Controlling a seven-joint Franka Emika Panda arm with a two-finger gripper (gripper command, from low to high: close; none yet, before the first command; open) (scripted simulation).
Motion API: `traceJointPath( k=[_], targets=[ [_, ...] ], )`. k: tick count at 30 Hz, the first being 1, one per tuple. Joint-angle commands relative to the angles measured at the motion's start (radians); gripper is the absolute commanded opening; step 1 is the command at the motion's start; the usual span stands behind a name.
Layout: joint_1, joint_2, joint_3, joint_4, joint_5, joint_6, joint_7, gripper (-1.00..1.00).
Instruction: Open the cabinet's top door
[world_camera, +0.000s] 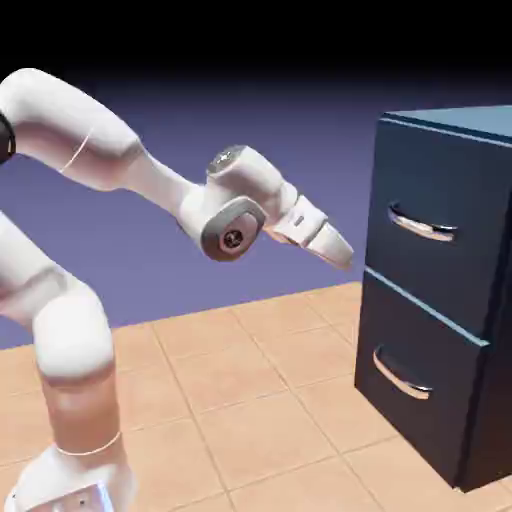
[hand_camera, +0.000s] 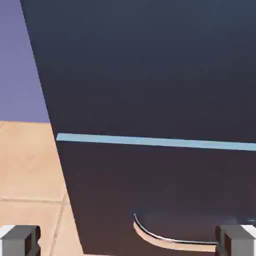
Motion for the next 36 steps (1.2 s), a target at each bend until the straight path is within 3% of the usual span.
traceJointPath(
  k=[1,36],
  targets=[
    [0.015,-0.007,-0.017,0.005,-0.044,-0.005,-0.041,0.0],
    [0.535,-0.26,-0.615,0.177,-1.566,-0.179,-1.459,0.0]
  ],
)
